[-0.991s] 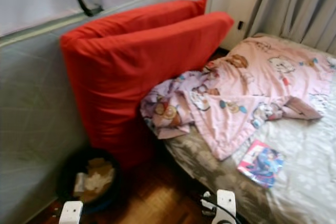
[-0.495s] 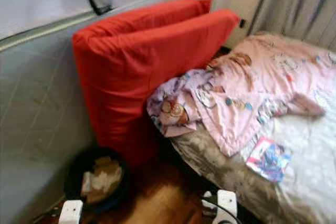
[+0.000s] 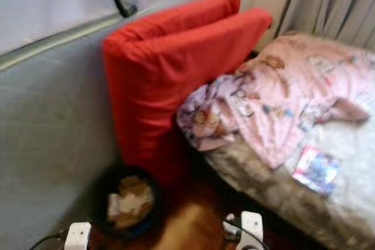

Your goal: Clean up the room

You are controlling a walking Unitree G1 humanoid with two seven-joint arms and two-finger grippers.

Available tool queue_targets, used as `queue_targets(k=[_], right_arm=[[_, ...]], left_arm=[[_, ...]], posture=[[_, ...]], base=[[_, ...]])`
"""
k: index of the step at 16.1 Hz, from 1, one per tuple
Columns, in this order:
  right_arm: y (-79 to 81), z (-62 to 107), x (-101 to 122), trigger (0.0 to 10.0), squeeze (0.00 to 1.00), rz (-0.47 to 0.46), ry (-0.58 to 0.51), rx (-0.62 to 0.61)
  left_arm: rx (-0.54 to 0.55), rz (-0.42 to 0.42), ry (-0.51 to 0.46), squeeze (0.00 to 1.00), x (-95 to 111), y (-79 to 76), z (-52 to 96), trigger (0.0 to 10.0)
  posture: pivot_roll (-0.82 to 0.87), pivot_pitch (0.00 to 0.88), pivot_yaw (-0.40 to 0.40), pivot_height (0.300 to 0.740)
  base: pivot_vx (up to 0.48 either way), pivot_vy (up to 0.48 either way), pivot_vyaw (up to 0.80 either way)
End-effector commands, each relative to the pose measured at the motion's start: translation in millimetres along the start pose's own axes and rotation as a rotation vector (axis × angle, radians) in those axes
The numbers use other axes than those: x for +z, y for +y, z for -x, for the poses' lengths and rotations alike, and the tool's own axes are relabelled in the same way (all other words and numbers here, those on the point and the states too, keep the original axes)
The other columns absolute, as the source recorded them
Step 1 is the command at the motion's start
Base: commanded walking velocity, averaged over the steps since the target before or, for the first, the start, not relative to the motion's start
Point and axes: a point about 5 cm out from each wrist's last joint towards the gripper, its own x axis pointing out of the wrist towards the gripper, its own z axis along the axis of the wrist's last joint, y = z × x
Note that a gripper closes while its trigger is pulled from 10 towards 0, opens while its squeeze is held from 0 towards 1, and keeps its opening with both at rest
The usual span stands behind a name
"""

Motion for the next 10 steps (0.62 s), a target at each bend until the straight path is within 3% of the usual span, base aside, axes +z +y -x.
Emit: queue_targets(k=[1,8,10], right_arm=[[-5.9,1.5,-5.5,10.0,0.00,-0.005,0.018,-0.017],[-5.2,1.3,-5.1,10.0,0.00,0.015,0.018,-0.012],[-5.4,1.1,-3.7,10.0,0.00,0.022,0.011,-0.009]], left_arm=[[-0.005,-0.004,0.018,0.00,-4.6,-2.6,0.6,10.0],[-0.004,-0.005,0.017,0.00,-4.2,-2.1,0.5,10.0],[-0.004,-0.019,0.018,0.00,-4.0,-2.0,0.5,10.0]], posture=[[0.05,0.022,0.020,0.740],[0.06,0.019,0.020,0.740],[0.06,0.018,0.020,0.740]], base=[[0.000,0.442,0.00],[0.000,0.433,0.00],[0.000,0.000,0.28]])
